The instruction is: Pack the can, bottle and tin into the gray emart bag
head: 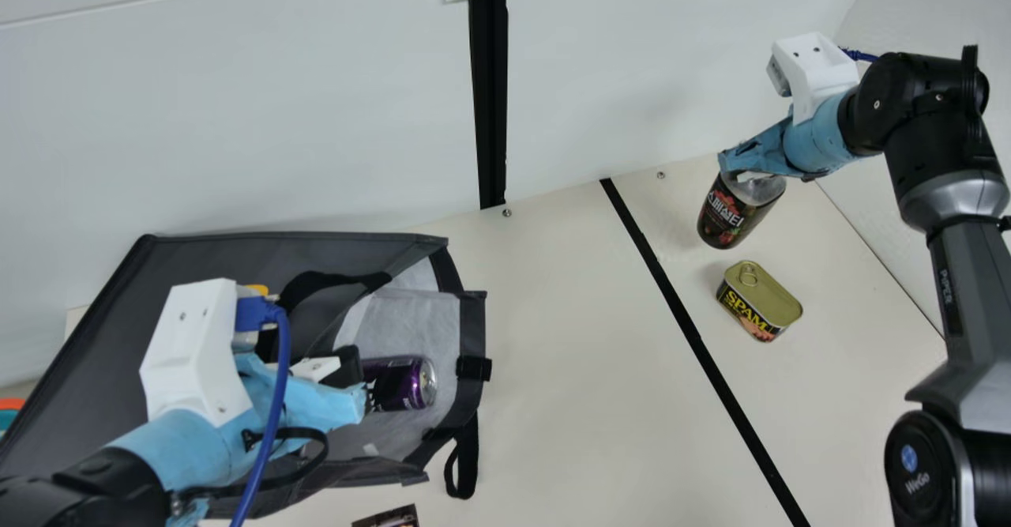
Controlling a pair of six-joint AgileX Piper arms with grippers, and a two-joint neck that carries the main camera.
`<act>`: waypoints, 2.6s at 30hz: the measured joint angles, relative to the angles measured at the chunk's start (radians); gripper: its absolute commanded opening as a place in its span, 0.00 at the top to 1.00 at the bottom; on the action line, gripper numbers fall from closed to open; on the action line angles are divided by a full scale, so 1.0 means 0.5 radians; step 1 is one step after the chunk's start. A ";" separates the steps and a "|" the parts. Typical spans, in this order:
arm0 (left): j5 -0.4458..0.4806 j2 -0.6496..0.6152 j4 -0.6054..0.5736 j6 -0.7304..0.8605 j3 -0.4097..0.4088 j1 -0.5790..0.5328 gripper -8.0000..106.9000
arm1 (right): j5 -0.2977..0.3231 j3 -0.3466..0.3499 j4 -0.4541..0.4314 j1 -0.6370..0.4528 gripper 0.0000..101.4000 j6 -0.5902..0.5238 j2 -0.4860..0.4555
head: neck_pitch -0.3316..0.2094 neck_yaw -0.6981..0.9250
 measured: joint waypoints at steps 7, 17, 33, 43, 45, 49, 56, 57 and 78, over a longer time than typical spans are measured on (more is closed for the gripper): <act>0.000 0.000 0.000 0.000 0.000 0.000 0.84 | -0.009 0.114 -0.021 0.091 1.00 0.038 -0.144 | 0.000 0.000; 0.000 0.000 0.000 0.000 0.000 0.000 0.84 | -0.001 0.265 -0.051 0.229 1.00 0.091 -0.324 | 0.000 0.000; 0.000 0.000 0.000 0.000 0.000 0.000 0.84 | 0.006 0.423 -0.101 0.460 1.00 0.170 -0.506 | 0.000 0.000; 0.000 0.000 0.000 0.000 0.000 0.000 0.84 | 0.026 0.521 -0.122 0.608 1.00 0.195 -0.614 | 0.000 0.003; 0.000 0.000 0.000 0.000 0.000 0.000 0.84 | 0.028 0.544 -0.122 0.635 1.00 0.195 -0.639 | 0.000 0.000; 0.000 0.000 0.000 0.000 0.000 0.000 0.84 | 0.036 0.578 -0.122 0.689 1.00 0.187 -0.676 | 0.000 0.000; 0.000 0.000 0.000 0.000 0.000 0.000 0.84 | 0.051 0.612 -0.122 0.765 1.00 0.156 -0.726 | 0.000 0.003; 0.000 0.000 0.000 0.000 0.000 0.000 0.84 | 0.058 0.615 -0.122 0.777 1.00 0.151 -0.732 | 0.000 0.003; 0.000 0.000 0.000 0.000 0.000 0.000 0.84 | 0.126 0.687 -0.053 1.050 1.00 0.107 -0.833 | 0.000 0.000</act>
